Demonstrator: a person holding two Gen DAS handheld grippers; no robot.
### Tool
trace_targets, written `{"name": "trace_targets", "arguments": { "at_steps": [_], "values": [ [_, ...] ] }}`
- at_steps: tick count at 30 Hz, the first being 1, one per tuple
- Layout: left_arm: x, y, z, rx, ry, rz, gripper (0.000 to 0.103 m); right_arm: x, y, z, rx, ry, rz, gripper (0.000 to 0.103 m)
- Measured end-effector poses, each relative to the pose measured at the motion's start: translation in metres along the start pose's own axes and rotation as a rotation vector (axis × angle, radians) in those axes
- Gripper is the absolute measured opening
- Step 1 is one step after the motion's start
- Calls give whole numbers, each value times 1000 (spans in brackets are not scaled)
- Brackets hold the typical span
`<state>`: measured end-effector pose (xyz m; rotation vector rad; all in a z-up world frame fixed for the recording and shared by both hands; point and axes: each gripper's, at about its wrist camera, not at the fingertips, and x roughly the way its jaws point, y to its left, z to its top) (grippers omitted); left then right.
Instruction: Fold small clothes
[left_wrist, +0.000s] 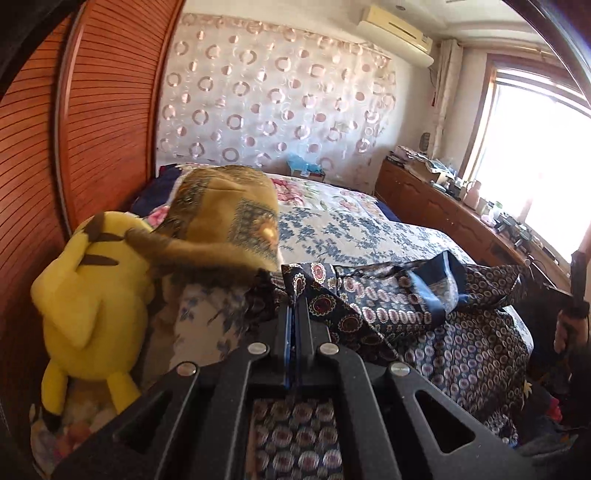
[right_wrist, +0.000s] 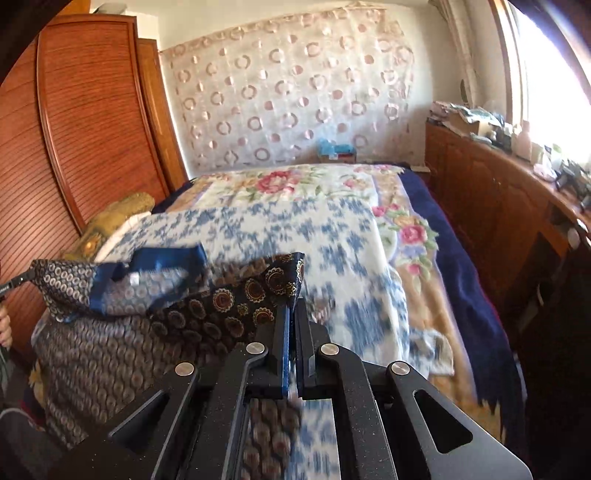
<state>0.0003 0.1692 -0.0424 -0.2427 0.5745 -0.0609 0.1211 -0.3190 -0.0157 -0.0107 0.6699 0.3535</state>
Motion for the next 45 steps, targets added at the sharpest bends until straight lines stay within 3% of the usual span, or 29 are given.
{"name": "trace_targets", "arguments": {
  "at_steps": [8, 12, 19, 22, 25, 30, 37, 43, 45],
  "values": [
    [-33, 11, -8, 9, -6, 64, 0, -32, -6, -50, 68, 18, 24, 0],
    [-38, 15, -8, 28, 10, 86, 0, -47, 2, -66, 29, 43, 28, 0],
    [-24, 18, -25, 47, 64, 121, 0, -30, -4, -94, -1, 139, -3, 0],
    [-22, 21, -26, 50, 87, 154, 7, -25, -3, -98, -5, 145, -15, 1],
    [-25, 29, -21, 35, 74, 144, 29, -27, 1, -96, -38, 144, -30, 4],
    [-25, 29, -13, 34, 62, 123, 57, -40, 3, -85, -78, 99, -49, 18],
    [5, 14, 12, 79, 74, 108, 57, -39, 0, -56, -110, 43, -83, 43],
    [51, 14, 41, 101, 148, 137, 57, -6, 6, -25, -118, 22, -48, 65],
    [63, 14, 45, 111, 176, 134, 57, 9, 6, -19, -114, 28, -34, 66]
  ]
}}
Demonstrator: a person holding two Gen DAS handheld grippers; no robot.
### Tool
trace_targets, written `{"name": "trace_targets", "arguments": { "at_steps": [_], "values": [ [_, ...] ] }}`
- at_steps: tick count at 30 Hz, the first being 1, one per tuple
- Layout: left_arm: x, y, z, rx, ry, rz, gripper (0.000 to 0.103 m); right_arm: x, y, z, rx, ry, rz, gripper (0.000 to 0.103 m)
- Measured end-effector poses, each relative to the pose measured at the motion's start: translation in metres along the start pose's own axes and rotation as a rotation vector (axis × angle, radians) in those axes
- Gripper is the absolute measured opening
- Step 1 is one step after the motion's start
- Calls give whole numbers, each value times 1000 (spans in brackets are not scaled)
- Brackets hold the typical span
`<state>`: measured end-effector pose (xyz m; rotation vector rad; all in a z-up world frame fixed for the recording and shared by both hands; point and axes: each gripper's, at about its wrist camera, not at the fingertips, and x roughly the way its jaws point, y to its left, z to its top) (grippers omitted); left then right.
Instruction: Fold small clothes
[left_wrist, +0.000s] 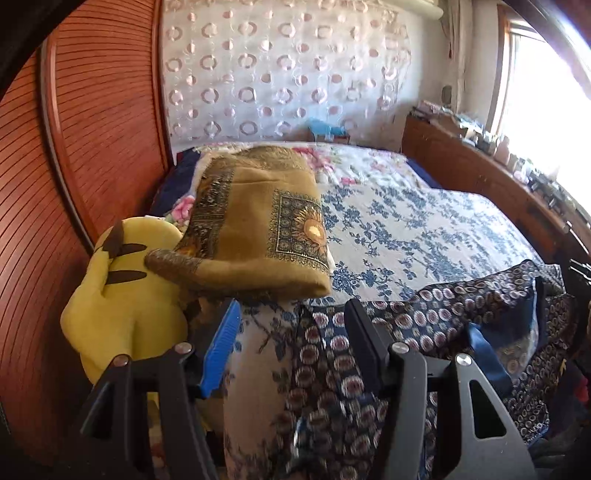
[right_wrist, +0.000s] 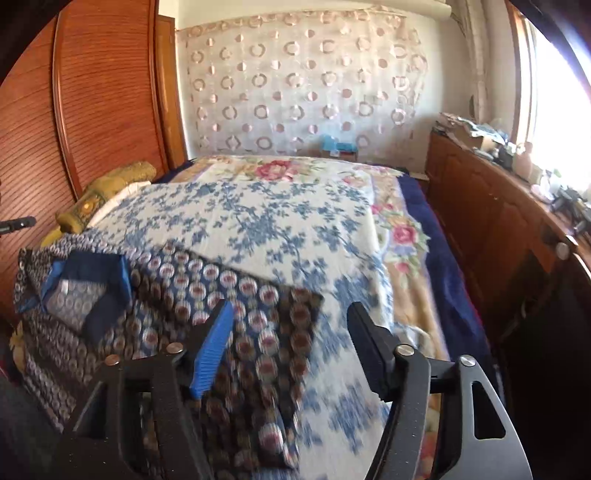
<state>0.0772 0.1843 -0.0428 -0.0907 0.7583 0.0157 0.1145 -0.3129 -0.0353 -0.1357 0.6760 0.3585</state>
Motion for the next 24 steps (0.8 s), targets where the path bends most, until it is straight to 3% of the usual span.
{"name": "trace_targets", "arguments": {
  "at_steps": [7, 12, 24],
  "values": [
    [37, 7, 2, -27, 111, -36, 57, 56, -6, 8, 22, 124, -16, 67],
    [60, 9, -18, -65, 202, -99, 57, 71, -11, 1, 51, 188, 6, 67],
    [61, 0, -33, -71, 201, -100, 57, 79, -4, -7, 84, 222, 94, 68]
  ]
}}
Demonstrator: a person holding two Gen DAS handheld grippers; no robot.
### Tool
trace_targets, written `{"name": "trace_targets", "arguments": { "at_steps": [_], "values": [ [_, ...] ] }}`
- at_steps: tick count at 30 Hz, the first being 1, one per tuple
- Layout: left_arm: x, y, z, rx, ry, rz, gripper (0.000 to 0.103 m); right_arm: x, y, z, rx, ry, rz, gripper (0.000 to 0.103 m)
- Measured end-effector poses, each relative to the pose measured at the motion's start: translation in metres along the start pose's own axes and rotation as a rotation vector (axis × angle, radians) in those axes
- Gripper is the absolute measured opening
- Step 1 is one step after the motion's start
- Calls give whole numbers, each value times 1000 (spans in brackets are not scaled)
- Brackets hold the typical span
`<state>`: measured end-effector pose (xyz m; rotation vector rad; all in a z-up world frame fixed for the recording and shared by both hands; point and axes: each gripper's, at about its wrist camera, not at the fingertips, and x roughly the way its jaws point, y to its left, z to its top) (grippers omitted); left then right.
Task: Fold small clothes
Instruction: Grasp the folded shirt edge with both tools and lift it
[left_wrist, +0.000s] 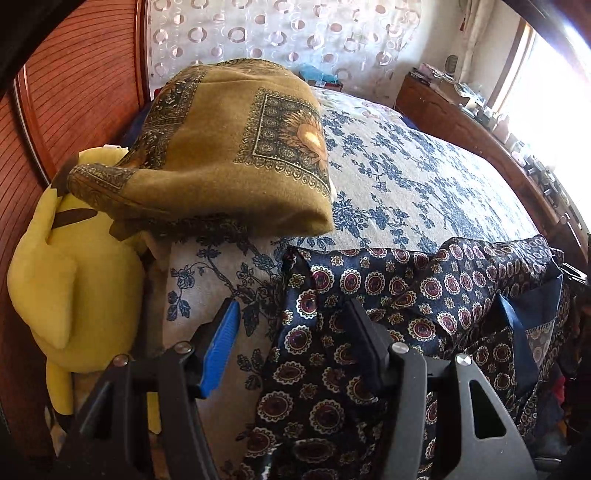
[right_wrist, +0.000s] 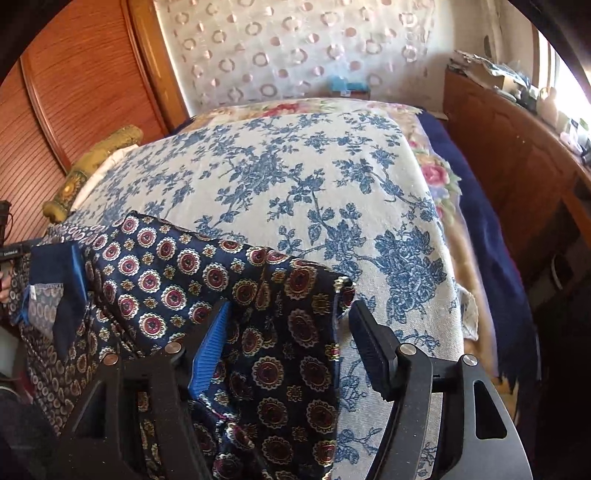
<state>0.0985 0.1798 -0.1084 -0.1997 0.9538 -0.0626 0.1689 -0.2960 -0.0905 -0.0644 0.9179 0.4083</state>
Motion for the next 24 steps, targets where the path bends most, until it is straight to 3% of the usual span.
{"name": "trace_targets", "arguments": {
  "at_steps": [4, 7, 9, 10, 12, 14, 21, 24],
  "values": [
    [0, -9, -1, 11, -4, -27, 57, 1, 11, -1, -28, 2, -3, 59],
    [1, -14, 1, 15, -3, -40, 57, 3, 16, -1, -16, -1, 27, 44],
    [1, -18, 2, 29, -1, -45, 39, 4, 19, -1, -22, -2, 27, 30],
    [1, -20, 2, 37, 1, -37, 35, 4, 21, -1, -27, 0, 33, 23],
    [0, -23, 2, 43, 6, -44, 12, 4, 26, -2, -42, 6, 47, 16],
    [-4, -26, 3, 41, -3, -87, 5, -1, 31, -4, -54, -19, 23, 10],
    [-75, -47, 12, 81, -193, -157, 2, -51, 39, 9, -58, -176, 27, 5],
    [-107, -46, 36, 68, -298, -182, 2, -82, 44, 32, -78, -256, 17, 4]
  ]
}}
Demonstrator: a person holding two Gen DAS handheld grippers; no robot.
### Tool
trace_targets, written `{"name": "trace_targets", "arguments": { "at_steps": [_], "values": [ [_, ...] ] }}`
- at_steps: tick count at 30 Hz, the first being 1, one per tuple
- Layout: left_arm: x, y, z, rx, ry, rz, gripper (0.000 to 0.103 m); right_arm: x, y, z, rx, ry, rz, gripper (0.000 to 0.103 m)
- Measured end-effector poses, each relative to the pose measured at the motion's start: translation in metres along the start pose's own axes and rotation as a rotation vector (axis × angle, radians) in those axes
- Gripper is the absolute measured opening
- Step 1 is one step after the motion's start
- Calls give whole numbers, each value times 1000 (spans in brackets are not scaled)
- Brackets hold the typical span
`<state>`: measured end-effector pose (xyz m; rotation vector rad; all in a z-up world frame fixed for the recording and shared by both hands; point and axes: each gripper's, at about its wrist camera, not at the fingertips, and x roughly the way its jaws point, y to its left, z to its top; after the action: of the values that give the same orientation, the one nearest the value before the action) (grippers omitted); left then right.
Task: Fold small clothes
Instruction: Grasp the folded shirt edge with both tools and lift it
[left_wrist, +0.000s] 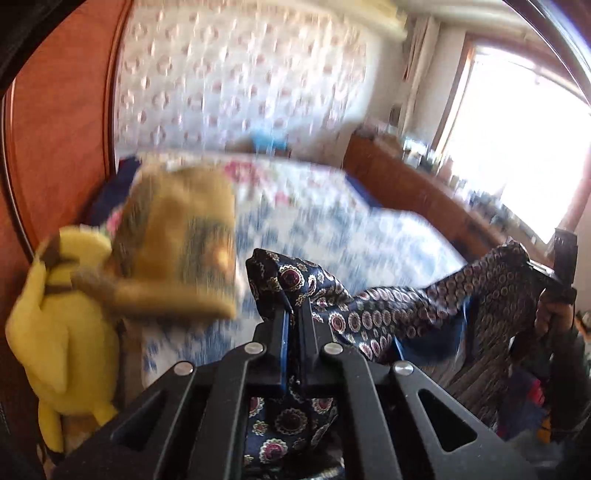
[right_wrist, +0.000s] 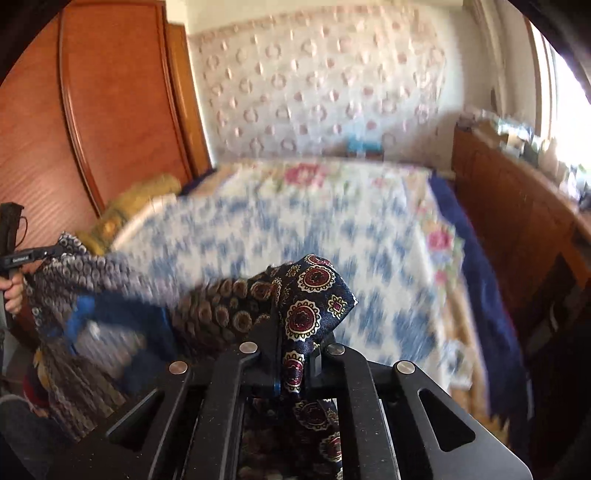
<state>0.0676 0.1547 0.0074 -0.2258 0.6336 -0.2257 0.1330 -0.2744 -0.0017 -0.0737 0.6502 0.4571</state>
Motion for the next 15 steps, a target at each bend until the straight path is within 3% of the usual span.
{"name": "trace_targets", "arguments": {
  "at_steps": [7, 11, 15],
  "values": [
    [-28, 8, 87, 12, -156, 23, 1, -56, 12, 110, -111, -203, -55, 4],
    [-10, 15, 125, 39, -169, 93, 2, -47, 5, 172, -127, -212, -100, 4],
    [37, 27, 130, 20, -132, 150, 2, -11, -5, 202, -92, -182, -172, 4]
  ]
}}
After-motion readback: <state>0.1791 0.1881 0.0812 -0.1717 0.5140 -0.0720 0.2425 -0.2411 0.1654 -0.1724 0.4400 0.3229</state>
